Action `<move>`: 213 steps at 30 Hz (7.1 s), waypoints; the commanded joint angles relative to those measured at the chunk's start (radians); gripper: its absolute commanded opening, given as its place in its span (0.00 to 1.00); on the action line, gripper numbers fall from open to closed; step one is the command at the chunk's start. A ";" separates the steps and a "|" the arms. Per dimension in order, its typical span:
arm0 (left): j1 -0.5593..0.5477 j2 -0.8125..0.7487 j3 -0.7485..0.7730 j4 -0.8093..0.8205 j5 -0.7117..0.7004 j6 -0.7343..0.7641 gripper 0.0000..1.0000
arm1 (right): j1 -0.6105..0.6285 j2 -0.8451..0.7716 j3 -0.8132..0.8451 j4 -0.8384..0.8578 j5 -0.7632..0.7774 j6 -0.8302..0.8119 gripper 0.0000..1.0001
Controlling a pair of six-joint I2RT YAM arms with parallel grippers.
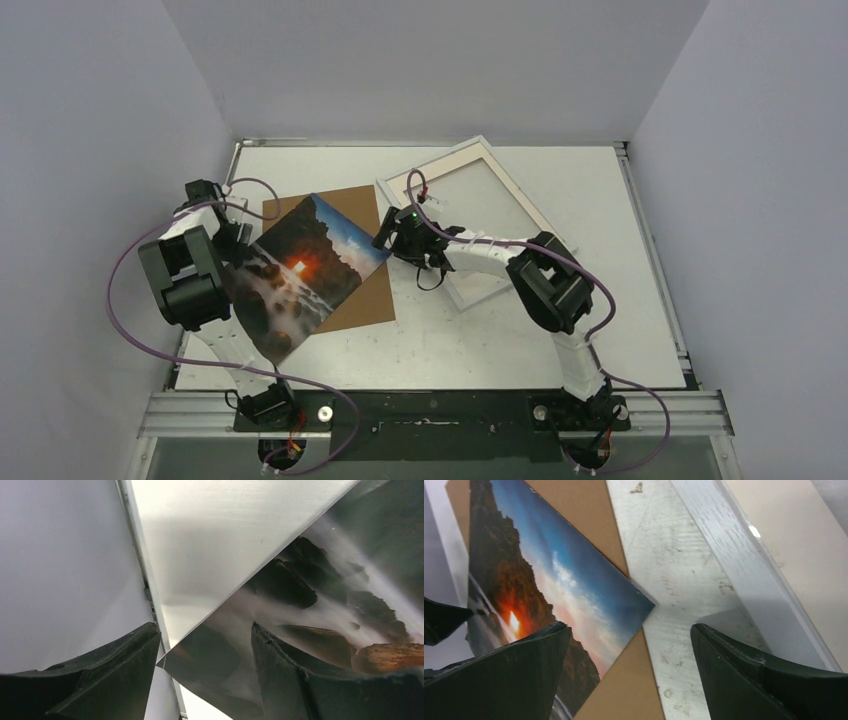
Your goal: Put the photo into the frame
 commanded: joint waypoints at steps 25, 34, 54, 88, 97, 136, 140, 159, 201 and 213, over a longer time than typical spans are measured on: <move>-0.082 0.000 -0.052 -0.053 0.214 -0.113 0.58 | 0.020 0.058 0.052 0.019 0.018 0.066 1.00; -0.041 -0.049 0.100 -0.004 0.029 0.015 0.61 | 0.020 0.052 0.023 0.028 0.010 0.070 1.00; -0.020 0.069 -0.054 0.273 -0.144 0.059 0.61 | 0.022 -0.008 -0.079 0.097 0.015 0.107 1.00; -0.078 -0.042 -0.198 0.100 0.066 -0.031 0.58 | 0.019 0.011 -0.169 0.590 -0.197 0.212 1.00; -0.079 -0.039 -0.193 0.105 0.062 -0.026 0.58 | 0.043 -0.018 -0.046 0.280 -0.091 0.088 0.90; -0.097 -0.037 -0.191 0.098 0.103 0.001 0.56 | 0.079 0.178 0.182 -0.065 0.005 0.153 0.90; -0.104 -0.033 -0.186 0.094 0.102 0.002 0.56 | 0.077 0.166 0.130 0.046 -0.027 0.188 0.90; -0.144 -0.049 -0.208 0.096 0.112 0.001 0.55 | 0.071 0.034 -0.125 0.362 -0.112 0.296 0.90; -0.270 -0.091 -0.254 0.057 0.145 -0.005 0.52 | 0.142 -0.035 -0.444 0.664 0.118 0.417 0.90; -0.316 -0.069 -0.238 0.060 0.143 -0.017 0.52 | 0.141 0.026 -0.460 0.892 0.050 0.416 0.90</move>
